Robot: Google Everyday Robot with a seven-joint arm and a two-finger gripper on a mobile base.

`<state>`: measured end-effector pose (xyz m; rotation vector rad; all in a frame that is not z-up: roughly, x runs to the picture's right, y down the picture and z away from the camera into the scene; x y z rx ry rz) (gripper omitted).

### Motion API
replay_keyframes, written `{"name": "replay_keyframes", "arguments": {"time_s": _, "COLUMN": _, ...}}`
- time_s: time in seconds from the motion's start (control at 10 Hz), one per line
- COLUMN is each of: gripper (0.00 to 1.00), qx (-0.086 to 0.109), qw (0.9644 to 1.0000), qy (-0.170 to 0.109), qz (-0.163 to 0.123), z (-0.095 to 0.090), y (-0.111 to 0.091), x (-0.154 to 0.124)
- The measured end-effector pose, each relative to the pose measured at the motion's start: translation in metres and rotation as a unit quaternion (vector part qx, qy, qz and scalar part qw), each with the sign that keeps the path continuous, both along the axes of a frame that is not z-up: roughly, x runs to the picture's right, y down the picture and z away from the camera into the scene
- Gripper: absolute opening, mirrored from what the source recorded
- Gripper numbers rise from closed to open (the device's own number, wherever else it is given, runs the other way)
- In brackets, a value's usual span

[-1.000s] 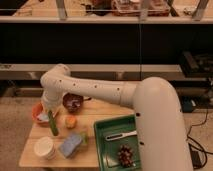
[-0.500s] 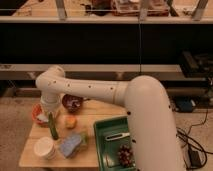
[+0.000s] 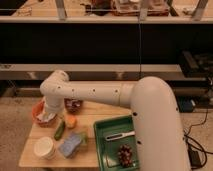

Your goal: Place pepper in table surface

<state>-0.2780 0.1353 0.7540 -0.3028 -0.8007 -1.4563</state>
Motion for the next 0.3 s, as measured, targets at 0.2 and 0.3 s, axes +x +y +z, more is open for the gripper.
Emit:
{"name": "replay_keyframes", "arguments": {"time_s": 0.2, "gripper": 0.8, "qx": 0.031, "qw": 0.9981, "qy": 0.04, "qz": 0.034, "z": -0.024, "y": -0.017, "x": 0.024}}
{"name": "replay_keyframes", "arguments": {"time_s": 0.3, "gripper": 0.8, "qx": 0.044, "qw": 0.9967, "qy": 0.048, "qz": 0.048, "z": -0.034, "y": -0.022, "x": 0.033}}
